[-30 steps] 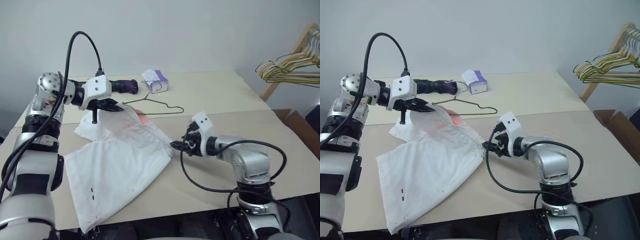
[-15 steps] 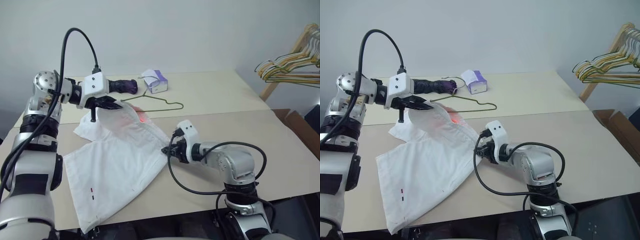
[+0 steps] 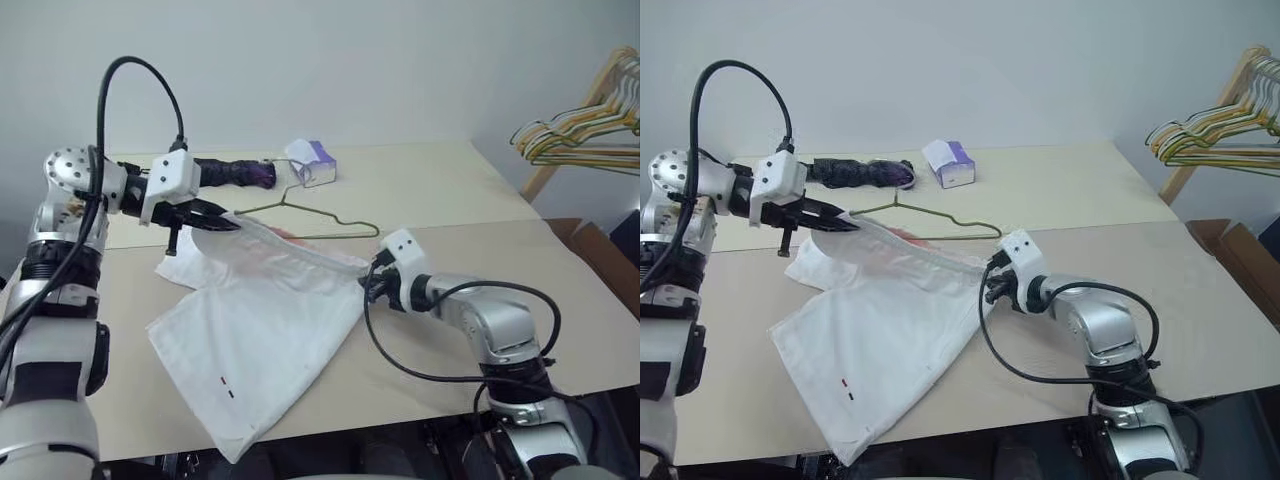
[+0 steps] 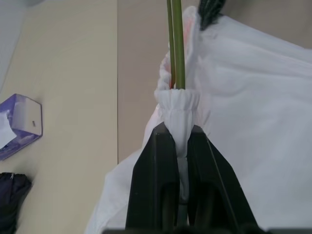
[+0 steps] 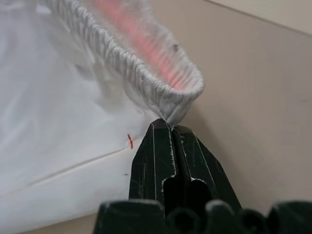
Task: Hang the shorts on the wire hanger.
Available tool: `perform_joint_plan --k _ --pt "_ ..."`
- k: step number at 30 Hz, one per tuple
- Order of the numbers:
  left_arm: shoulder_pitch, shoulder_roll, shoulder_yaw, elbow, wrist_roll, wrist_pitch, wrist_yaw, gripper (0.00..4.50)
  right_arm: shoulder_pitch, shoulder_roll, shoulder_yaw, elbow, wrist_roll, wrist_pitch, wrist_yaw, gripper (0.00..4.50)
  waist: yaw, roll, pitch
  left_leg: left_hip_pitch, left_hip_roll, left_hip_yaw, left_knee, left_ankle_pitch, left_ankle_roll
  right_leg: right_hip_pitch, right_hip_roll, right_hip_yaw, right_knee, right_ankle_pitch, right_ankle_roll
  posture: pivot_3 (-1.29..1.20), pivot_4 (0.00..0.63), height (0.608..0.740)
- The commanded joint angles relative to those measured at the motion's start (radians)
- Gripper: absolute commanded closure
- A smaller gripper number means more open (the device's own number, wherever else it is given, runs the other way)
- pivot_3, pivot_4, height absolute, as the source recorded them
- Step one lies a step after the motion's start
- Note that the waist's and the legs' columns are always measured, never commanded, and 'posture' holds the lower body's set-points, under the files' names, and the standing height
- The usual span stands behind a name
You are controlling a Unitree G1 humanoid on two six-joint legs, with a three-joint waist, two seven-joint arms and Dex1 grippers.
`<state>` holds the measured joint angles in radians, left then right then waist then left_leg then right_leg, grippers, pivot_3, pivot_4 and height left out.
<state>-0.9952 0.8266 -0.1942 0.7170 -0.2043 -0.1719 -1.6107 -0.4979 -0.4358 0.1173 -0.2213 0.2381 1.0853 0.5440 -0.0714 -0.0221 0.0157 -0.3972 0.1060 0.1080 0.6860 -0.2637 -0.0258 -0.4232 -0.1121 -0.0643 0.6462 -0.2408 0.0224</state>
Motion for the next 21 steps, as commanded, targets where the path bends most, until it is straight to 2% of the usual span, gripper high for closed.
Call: perform_joint_plan --k 1,11,14,18,21 --pt "-0.003 0.029 -0.012 -0.016 -0.016 -0.015 -0.004 4.50 -0.027 -0.065 -0.045 0.021 -0.008 -0.074 0.022 4.47 0.003 0.000 0.000 0.000 0.000 0.000 0.000 0.000 0.000 0.000 0.000 0.000 -0.001 0.000 0.000 -0.03 0.000 0.740" --pt "-0.001 0.003 -0.014 0.033 0.088 -0.058 0.022 4.50 -0.021 -0.135 -0.044 0.005 -0.020 -0.153 0.013 4.47 0.002 0.000 0.000 0.000 0.000 0.000 0.000 0.000 0.000 0.000 0.000 0.000 -0.001 0.000 0.000 -0.04 0.000 0.740" --pt "0.000 -0.011 -0.013 0.041 0.114 -0.070 0.040 4.50 -0.028 -0.197 0.007 -0.057 -0.069 -0.211 0.026 4.47 0.002 0.000 0.000 0.000 0.000 0.000 0.000 0.000 0.000 0.000 0.000 0.000 -0.001 0.000 0.000 -0.05 0.000 0.740" --pt "-0.005 -0.037 -0.003 0.032 0.122 -0.071 0.060 4.50 -0.115 -0.271 0.067 -0.159 -0.083 -0.281 0.097 4.47 0.002 0.000 0.000 -0.001 0.000 0.000 0.000 0.000 0.000 -0.001 0.000 0.000 -0.003 0.000 0.000 -0.05 0.000 0.740" --pt "-0.014 -0.052 0.002 0.035 0.126 -0.065 0.069 4.50 -0.198 -0.282 0.110 -0.182 -0.105 -0.302 0.122 4.47 -0.003 0.000 0.000 0.000 0.000 0.000 0.000 0.000 0.000 -0.001 0.000 0.001 -0.002 0.000 0.000 -0.05 0.000 0.740"
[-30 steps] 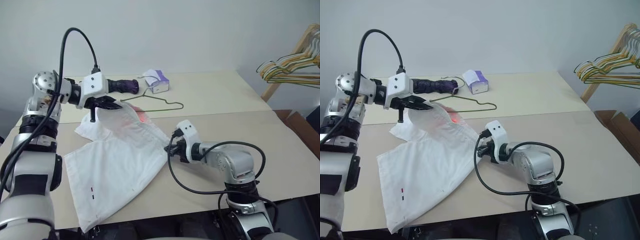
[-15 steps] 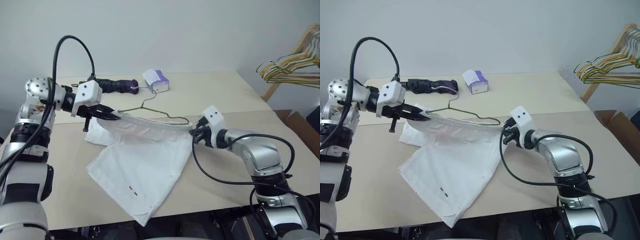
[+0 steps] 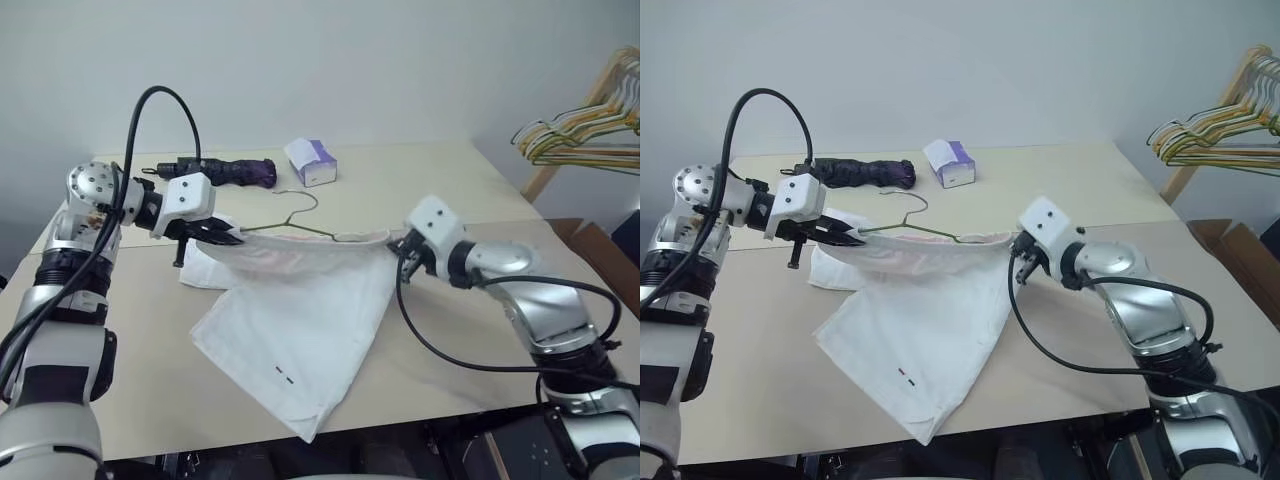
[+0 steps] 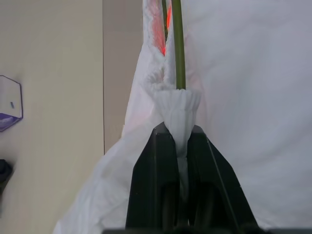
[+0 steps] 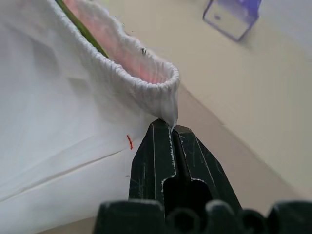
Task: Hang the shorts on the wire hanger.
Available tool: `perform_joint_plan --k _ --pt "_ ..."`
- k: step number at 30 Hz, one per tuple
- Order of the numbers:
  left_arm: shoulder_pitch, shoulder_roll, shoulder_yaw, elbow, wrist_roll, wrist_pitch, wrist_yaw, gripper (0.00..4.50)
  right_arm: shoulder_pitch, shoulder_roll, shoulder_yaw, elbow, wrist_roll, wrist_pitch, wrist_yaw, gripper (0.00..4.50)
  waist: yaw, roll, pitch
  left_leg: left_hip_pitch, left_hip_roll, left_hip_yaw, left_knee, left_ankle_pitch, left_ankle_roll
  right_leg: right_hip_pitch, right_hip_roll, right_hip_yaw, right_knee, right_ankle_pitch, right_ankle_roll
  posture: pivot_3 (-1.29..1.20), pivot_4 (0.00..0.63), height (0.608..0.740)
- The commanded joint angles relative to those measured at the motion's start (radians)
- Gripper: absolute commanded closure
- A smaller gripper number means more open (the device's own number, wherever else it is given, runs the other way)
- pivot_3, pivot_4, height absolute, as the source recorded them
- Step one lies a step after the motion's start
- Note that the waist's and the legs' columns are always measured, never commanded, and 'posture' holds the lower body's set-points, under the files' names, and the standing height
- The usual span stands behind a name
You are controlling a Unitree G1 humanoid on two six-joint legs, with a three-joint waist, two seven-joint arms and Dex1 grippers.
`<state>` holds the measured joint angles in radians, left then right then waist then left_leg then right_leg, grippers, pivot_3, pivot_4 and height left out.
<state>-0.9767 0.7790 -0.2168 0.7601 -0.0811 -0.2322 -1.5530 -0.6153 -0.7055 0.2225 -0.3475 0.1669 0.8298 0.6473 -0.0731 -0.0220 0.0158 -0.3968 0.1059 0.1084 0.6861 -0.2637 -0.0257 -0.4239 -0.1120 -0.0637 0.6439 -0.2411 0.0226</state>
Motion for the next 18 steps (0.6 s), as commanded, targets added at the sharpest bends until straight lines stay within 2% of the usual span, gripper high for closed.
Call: perform_joint_plan --k 1,9,18 --pt "-0.036 -0.008 0.026 -0.006 0.006 -0.009 0.015 4.50 -0.108 -0.019 0.031 -0.052 -0.050 -0.045 0.028 4.47 0.000 0.000 0.000 0.000 0.000 0.000 0.000 0.000 0.000 0.000 0.000 0.000 0.000 0.000 0.000 -0.05 0.000 0.740" --pt "-0.030 -0.017 0.044 -0.040 -0.003 0.006 0.038 4.50 -0.218 -0.014 0.197 -0.018 -0.170 -0.083 0.102 4.47 0.005 0.000 0.000 -0.001 0.000 0.000 0.000 0.000 0.000 0.000 0.000 0.000 0.000 0.000 0.000 -0.03 0.000 0.740" --pt "0.001 -0.007 0.063 -0.073 -0.004 0.024 0.057 4.50 -0.209 0.011 0.252 0.025 -0.263 -0.174 0.128 4.47 0.006 0.000 0.000 -0.001 0.000 0.000 0.001 0.000 0.000 0.000 0.000 0.000 0.002 0.000 0.000 -0.02 0.000 0.740"
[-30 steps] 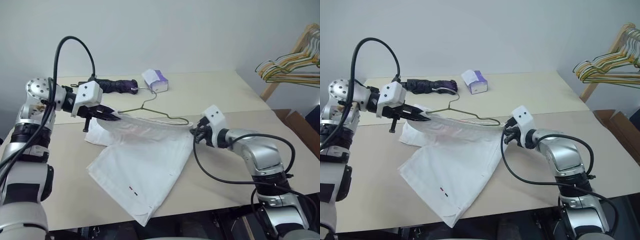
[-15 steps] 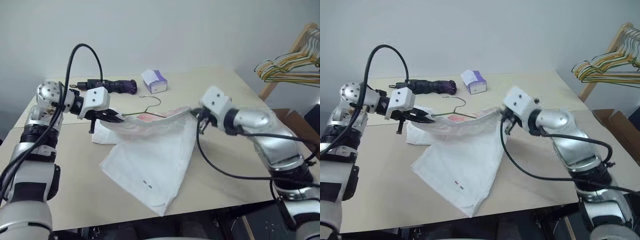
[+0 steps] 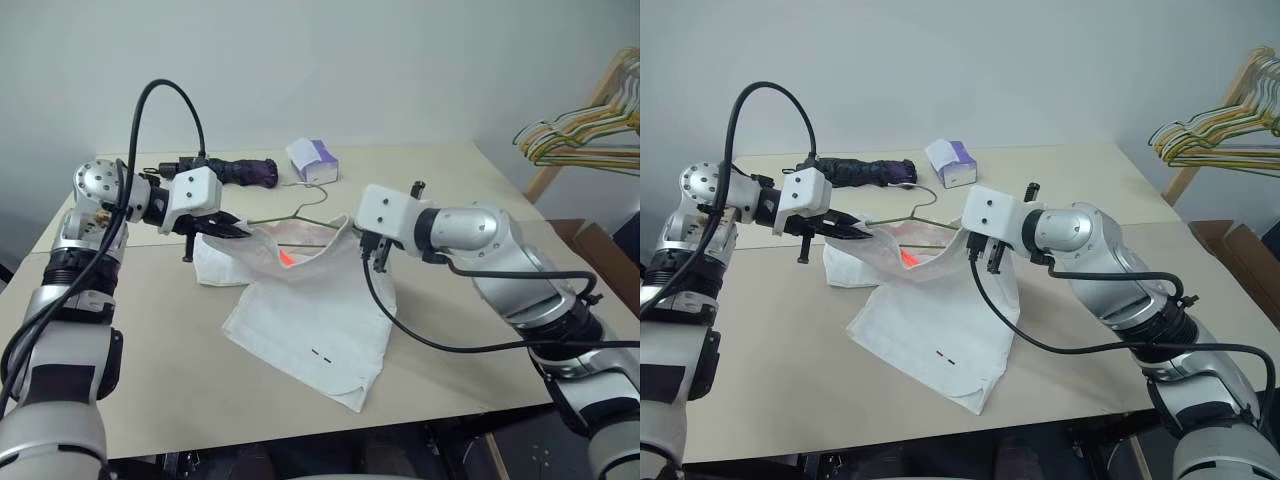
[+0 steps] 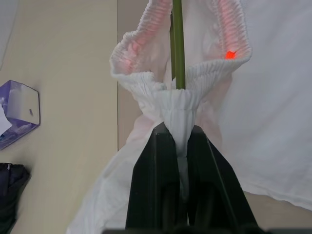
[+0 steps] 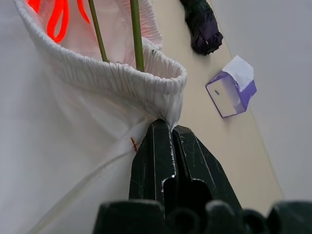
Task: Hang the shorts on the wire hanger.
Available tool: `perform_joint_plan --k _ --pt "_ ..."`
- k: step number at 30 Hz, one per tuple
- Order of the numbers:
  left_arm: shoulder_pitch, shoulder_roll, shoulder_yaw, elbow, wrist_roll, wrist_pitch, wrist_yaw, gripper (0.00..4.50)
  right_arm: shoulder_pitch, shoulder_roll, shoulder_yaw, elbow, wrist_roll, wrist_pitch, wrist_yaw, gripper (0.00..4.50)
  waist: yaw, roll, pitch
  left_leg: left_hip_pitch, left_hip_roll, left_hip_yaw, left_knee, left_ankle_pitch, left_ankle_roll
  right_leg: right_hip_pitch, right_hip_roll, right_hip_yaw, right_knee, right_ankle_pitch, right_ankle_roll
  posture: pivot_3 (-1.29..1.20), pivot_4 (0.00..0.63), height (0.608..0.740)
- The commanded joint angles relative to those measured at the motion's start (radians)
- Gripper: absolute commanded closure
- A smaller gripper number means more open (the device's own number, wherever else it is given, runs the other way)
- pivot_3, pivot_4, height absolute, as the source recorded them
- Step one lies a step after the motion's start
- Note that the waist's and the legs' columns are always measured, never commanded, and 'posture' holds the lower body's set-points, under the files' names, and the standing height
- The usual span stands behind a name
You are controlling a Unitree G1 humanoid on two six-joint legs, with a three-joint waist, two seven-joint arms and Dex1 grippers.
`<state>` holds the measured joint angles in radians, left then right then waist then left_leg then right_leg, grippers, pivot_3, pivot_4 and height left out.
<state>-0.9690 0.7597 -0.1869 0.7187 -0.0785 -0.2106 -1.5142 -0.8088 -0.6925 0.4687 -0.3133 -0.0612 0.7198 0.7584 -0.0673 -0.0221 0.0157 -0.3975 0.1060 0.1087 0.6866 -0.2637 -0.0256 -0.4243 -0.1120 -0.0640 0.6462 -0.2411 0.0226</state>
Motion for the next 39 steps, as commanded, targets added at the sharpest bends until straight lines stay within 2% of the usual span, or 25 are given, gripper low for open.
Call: perform_joint_plan --k 1,3,4,10,19,28,39 --pt "-0.006 0.012 0.033 -0.032 -0.006 0.001 0.019 4.50 -0.011 -0.004 0.011 -0.012 -0.044 -0.089 0.027 4.47 -0.001 0.000 0.000 0.000 0.000 0.000 0.000 0.000 0.000 0.000 0.000 0.000 0.000 0.000 0.000 -0.02 0.000 0.740" --pt "-0.006 0.008 0.037 -0.032 -0.010 0.001 0.020 4.50 -0.003 0.001 0.007 -0.013 -0.045 -0.108 0.042 4.47 -0.001 0.000 0.000 0.000 0.000 0.000 0.000 0.000 0.000 0.000 0.000 0.000 0.000 0.000 0.000 -0.03 0.000 0.740" --pt "-0.007 0.006 0.040 -0.032 -0.014 0.001 0.020 4.50 0.000 0.005 0.003 -0.011 -0.045 -0.108 0.048 3.98 -0.001 0.000 0.000 0.000 0.000 0.000 0.000 0.000 0.000 0.000 0.000 0.000 0.000 0.000 0.000 -0.03 0.000 0.740" --pt "-0.018 0.003 0.037 -0.024 -0.008 -0.012 0.012 4.50 0.019 0.000 -0.012 0.019 -0.055 -0.167 0.083 2.08 -0.001 0.000 0.000 0.000 0.000 0.000 0.000 0.000 0.000 0.000 0.000 0.000 0.000 0.000 0.000 -0.04 0.000 0.740" --pt "-0.014 0.003 0.037 -0.042 -0.017 -0.015 -0.025 4.50 0.014 0.009 -0.075 0.134 -0.015 -0.223 0.138 2.08 -0.002 0.000 0.000 0.000 0.000 0.000 0.000 0.000 0.000 0.000 0.000 0.000 0.000 0.000 0.000 -0.03 0.000 0.740" --pt "-0.020 0.007 0.037 -0.041 -0.005 -0.024 -0.017 4.50 -0.027 -0.012 -0.145 0.181 0.131 -0.256 0.356 2.08 -0.002 0.000 0.000 0.000 0.000 0.000 0.000 0.000 0.000 0.000 0.000 0.000 0.000 0.000 0.000 -0.02 0.000 0.740" --pt "-0.010 0.003 0.046 -0.072 -0.026 -0.013 -0.022 4.50 -0.103 0.049 -0.111 0.340 0.106 -0.261 0.370 2.08 -0.002 0.000 0.000 0.000 0.000 0.000 0.000 0.000 -0.001 0.001 0.000 0.000 0.001 0.000 0.000 -0.02 0.000 0.740"
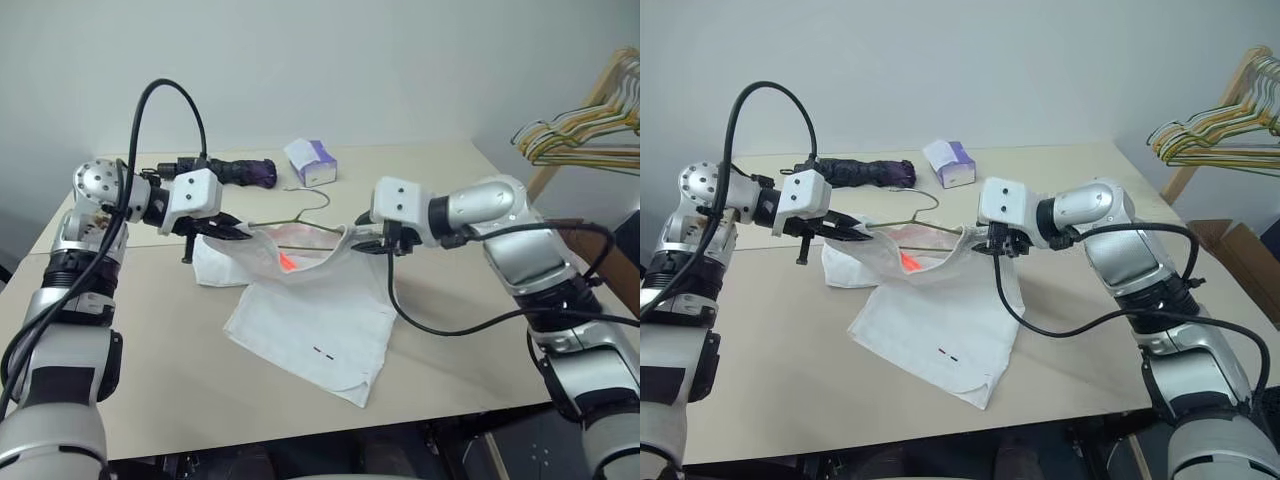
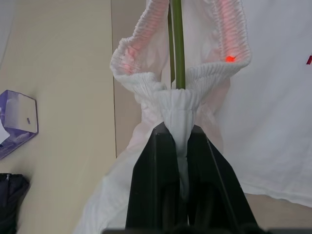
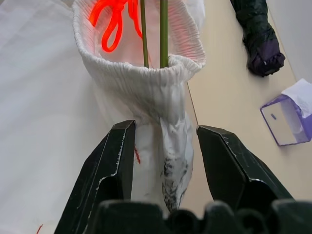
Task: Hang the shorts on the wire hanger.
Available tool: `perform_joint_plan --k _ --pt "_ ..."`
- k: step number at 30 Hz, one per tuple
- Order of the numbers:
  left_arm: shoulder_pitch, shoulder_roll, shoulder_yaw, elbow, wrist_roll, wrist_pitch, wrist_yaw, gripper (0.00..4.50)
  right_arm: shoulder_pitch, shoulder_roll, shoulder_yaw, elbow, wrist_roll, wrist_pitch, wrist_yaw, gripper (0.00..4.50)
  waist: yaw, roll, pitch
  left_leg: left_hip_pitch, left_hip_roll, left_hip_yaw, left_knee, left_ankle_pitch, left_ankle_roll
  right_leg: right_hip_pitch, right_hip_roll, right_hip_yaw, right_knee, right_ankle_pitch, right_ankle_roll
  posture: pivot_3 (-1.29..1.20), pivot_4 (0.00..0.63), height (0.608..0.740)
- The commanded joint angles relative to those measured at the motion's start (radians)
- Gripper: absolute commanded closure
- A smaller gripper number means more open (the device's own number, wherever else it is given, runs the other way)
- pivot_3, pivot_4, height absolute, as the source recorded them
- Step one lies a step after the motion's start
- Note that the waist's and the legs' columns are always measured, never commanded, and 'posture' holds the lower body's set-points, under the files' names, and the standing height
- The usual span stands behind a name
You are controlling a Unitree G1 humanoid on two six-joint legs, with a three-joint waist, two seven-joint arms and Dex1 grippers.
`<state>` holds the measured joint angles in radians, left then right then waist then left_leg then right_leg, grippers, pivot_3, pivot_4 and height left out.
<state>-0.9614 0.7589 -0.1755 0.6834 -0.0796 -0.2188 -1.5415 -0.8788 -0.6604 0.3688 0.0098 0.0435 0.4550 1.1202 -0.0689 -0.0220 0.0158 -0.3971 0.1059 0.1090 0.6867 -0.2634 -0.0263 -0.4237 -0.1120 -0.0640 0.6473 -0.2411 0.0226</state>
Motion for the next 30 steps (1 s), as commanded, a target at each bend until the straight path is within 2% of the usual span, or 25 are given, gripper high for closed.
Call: perform_joint_plan --k 1,7,10,13,15,20,27,30 --pt "-0.018 0.003 0.036 -0.039 -0.027 -0.001 0.005 4.50 -0.035 0.024 -0.007 0.028 0.002 0.013 0.014 2.08 0.000 0.000 0.000 0.000 0.000 0.000 0.000 0.000 0.000 0.000 0.000 0.000 0.000 0.000 0.000 -0.02 0.000 0.740" --pt "-0.019 0.004 0.042 -0.044 -0.035 -0.003 -0.001 4.50 -0.043 0.063 -0.008 0.055 0.030 0.067 0.052 2.08 0.000 0.000 0.000 0.000 0.000 0.000 0.000 0.000 0.000 0.000 0.000 0.000 0.000 0.000 0.000 -0.01 0.000 0.740" --pt "-0.023 0.001 0.044 -0.042 -0.039 0.003 -0.002 4.50 -0.046 0.067 0.000 0.070 0.026 0.083 0.069 2.65 0.000 0.000 0.000 0.000 0.000 0.000 0.000 0.000 0.000 0.000 0.000 0.000 0.000 0.000 0.000 -0.01 0.000 0.740" --pt "-0.027 -0.001 0.044 -0.029 -0.037 0.001 0.000 4.50 -0.044 0.073 0.008 0.089 0.011 0.099 0.063 3.61 0.000 0.000 0.000 0.000 0.000 0.000 0.000 0.000 0.000 0.000 0.000 0.000 0.000 0.000 0.000 -0.01 0.000 0.740" --pt "-0.027 -0.002 0.045 -0.019 -0.034 -0.011 0.003 4.50 -0.043 0.075 0.007 0.096 0.006 0.104 0.056 4.42 0.000 0.000 0.000 0.000 0.000 0.000 0.000 0.000 0.000 0.000 0.000 0.000 0.000 0.000 0.000 -0.01 0.000 0.740" --pt "-0.025 -0.013 0.057 0.010 -0.039 -0.028 0.023 4.50 -0.029 0.071 0.003 0.097 -0.013 0.092 0.044 4.47 0.000 0.000 0.000 0.000 0.000 0.000 0.000 0.000 0.000 0.000 0.000 0.000 0.000 0.000 0.000 -0.02 0.000 0.740" --pt "-0.043 -0.053 0.110 0.065 -0.047 -0.048 0.130 2.34 -0.008 0.057 -0.047 0.047 0.018 0.162 0.016 4.50 0.000 0.000 0.000 0.000 0.000 0.000 0.000 0.000 0.000 0.000 0.000 0.000 0.000 0.000 0.000 -0.03 0.000 0.740" --pt "-0.047 -0.086 0.145 0.094 -0.052 -0.108 0.212 1.37 0.015 0.035 -0.074 0.012 0.034 0.215 -0.005 4.50 0.002 0.000 0.000 0.000 0.000 0.000 0.000 0.000 0.000 0.000 0.000 0.000 0.000 0.000 0.000 -0.04 0.000 0.740"
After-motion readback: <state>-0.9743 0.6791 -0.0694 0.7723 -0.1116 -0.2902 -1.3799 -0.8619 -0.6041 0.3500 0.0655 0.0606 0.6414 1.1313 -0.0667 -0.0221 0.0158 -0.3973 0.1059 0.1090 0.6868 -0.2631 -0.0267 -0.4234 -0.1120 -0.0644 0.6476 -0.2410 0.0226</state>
